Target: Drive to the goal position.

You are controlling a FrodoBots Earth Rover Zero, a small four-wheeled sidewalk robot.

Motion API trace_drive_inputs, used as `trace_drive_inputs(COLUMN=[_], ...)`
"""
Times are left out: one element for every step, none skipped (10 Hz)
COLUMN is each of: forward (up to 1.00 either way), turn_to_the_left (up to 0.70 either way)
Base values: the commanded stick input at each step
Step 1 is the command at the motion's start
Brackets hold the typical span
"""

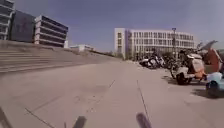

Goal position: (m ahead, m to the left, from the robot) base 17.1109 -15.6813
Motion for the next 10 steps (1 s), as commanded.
trace_drive_inputs(forward=[1.00,1.00,1.00,1.00,1.00,1.00,1.00,1.00,1.00,1.00], turn_to_the_left=[0.00,0.00,0.00,0.00,0.00,0.00,0.00,0.00,0.00,0.00])
